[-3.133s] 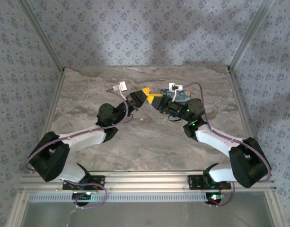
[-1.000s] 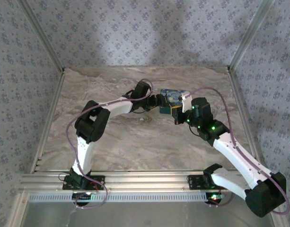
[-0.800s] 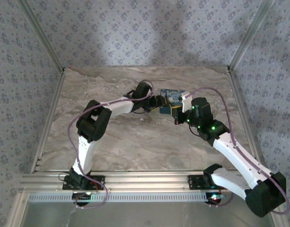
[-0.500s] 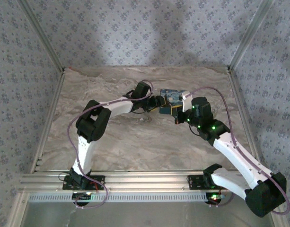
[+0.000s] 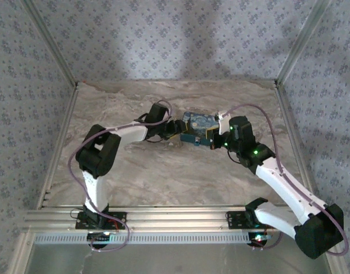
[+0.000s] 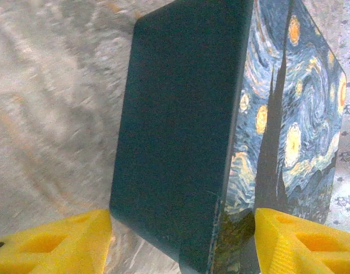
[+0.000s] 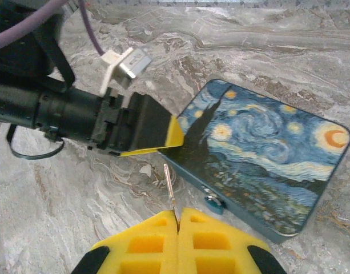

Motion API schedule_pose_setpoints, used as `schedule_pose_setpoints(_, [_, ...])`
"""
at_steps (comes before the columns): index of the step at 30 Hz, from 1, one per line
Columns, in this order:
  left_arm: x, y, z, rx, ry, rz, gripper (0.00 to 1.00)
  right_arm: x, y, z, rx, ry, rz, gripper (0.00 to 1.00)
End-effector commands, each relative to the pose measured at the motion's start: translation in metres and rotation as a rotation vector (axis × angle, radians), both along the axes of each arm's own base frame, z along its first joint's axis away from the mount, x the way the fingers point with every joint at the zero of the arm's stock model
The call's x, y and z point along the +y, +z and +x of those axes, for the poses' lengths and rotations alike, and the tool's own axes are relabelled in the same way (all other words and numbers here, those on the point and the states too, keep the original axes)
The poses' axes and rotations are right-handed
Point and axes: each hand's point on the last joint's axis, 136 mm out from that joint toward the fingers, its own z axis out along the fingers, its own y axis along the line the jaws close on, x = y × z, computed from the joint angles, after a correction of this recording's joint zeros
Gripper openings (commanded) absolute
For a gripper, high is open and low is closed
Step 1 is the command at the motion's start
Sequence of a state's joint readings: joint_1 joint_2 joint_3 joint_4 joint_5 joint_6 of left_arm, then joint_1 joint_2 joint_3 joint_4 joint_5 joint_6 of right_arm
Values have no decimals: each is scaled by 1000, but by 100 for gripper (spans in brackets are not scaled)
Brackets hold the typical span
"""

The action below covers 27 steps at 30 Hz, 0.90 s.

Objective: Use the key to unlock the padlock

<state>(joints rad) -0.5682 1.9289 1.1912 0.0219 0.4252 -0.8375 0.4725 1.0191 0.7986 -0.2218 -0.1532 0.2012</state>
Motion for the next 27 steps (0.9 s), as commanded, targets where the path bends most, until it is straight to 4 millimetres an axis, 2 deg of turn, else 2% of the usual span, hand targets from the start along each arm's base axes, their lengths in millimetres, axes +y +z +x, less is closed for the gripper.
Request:
schedule_pose_setpoints(1, [40,-26,-17,65,45,119,66,3,10,3,-4,5,10,0])
schedule_pose_setpoints(8, [77,-19,-3,42,108,134,66,18,-4,3,48,61,39,0])
schedule_pose_setpoints(12, [97,-10,8,2,110,167,66,28,-21,4,104,97,64,0])
schedule_pose_setpoints(16, [96,8,12,-52,72,173,68,42,-37,8,163,130,120,0])
schedule_pose_setpoints(20, [97,30,10,-130,68,150,73,58,-41,16,195,167,186,0])
schedule_pose_setpoints(27, [105,64,-13,-330,55,88,79,71,-55,38,248,169,263,0])
